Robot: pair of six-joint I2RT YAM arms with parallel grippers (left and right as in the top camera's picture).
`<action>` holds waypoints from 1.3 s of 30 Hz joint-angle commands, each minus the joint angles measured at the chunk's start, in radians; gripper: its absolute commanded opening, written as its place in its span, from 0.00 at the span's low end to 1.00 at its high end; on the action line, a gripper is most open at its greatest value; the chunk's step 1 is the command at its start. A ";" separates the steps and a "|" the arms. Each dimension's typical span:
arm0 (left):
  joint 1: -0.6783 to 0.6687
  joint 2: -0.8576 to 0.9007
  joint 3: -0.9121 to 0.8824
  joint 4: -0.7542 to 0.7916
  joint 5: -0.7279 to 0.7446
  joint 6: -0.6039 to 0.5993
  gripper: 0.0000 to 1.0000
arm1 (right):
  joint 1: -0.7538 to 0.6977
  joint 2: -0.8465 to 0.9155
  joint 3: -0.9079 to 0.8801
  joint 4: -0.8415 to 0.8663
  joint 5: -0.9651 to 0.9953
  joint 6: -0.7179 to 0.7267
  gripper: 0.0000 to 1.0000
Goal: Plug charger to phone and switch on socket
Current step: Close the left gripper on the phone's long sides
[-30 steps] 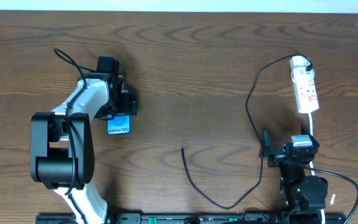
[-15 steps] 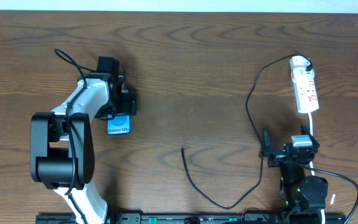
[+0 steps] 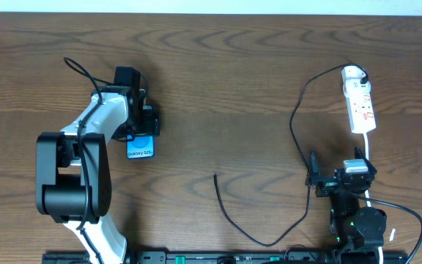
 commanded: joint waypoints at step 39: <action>0.002 0.049 -0.005 0.000 -0.013 -0.005 0.77 | 0.008 -0.006 -0.002 -0.005 -0.002 -0.013 0.99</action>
